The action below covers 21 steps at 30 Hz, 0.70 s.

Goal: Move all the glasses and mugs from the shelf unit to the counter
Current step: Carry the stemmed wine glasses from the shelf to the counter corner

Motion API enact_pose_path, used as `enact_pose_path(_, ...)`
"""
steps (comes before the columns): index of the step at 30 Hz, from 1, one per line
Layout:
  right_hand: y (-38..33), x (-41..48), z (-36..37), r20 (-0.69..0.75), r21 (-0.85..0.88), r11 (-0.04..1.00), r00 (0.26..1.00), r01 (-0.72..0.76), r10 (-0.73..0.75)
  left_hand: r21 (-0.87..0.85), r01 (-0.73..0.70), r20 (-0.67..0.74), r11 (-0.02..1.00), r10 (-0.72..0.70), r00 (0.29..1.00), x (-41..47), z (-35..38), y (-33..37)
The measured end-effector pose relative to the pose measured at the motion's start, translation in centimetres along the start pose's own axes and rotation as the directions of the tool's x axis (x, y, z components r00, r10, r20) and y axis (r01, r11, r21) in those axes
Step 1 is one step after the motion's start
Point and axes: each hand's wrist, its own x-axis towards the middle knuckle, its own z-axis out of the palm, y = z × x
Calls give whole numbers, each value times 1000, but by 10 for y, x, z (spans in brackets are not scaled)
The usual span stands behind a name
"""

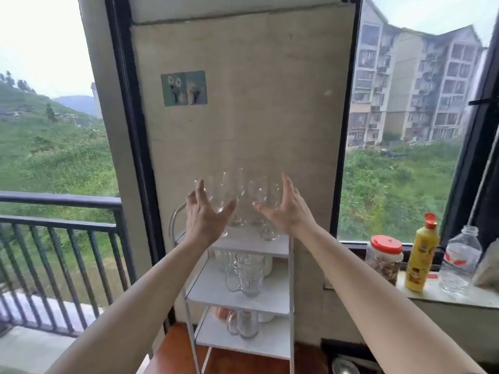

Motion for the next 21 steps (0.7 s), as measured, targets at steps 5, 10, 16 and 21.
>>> enact_pose_path(5, 1, 17, 18, -56, -96, 993, 996, -71, 66, 25, -37, -94, 999, 39, 995, 16, 19, -22)
enact_pose_path(10, 3, 22, 25, -125, -106, 988, 988, -109, 95, -90, -159, -165, 983, 142, 976, 20, 22, -31)
enact_pose_path(16, -5, 16, 19, -145, 59, 992, 982, -111, 119, -336, -168, -105, 927, 141, 984, 20, 11, -32)
enact_pose_path(21, -34, 6, -1, -192, 290, 957, 979, -8, 66, -539, -130, -102, 832, 89, 991, 24, -20, -7)
